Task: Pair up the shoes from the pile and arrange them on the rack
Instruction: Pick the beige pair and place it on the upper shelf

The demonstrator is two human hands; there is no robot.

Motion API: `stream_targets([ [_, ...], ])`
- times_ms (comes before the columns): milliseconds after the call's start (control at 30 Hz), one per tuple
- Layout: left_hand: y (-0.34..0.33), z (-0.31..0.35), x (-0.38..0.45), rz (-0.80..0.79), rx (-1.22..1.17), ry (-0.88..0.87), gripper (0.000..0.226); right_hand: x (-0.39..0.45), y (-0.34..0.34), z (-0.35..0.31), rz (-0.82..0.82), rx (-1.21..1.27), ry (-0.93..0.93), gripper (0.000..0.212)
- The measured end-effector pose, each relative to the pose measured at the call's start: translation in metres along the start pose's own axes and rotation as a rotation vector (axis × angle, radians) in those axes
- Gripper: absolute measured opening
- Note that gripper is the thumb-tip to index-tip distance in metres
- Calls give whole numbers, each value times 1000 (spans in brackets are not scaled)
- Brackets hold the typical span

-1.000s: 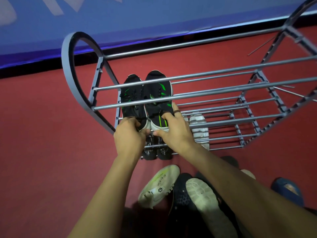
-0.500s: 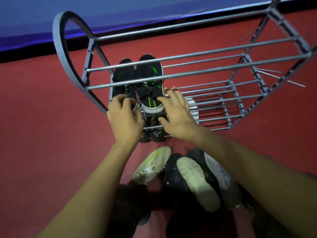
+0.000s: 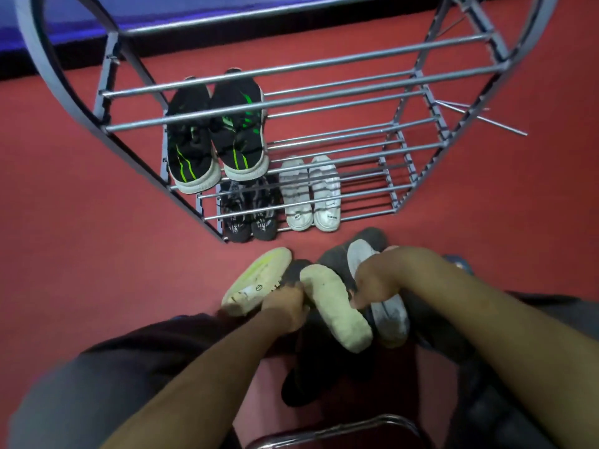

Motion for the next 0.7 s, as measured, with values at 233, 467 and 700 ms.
stream_targets([
  [233, -24, 71, 12, -62, -455, 147, 58, 7, 35, 31, 366, 243, 73, 51],
  [467, -111, 85, 28, 17, -1383, 636, 44, 12, 38, 44, 337, 261, 67, 60],
  [700, -153, 93, 63, -167, -1622, 537, 108, 15, 21, 42, 228, 270, 60, 56],
])
Point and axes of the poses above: each hand's wrist, its own x-axis towards the middle knuckle, its own y-axis out of the back of the hand, z = x × y, the point moved 4 cm from there along x, towards the middle knuckle, and after that the axes turned 8 degrees about -z, right-handed, at the moved point
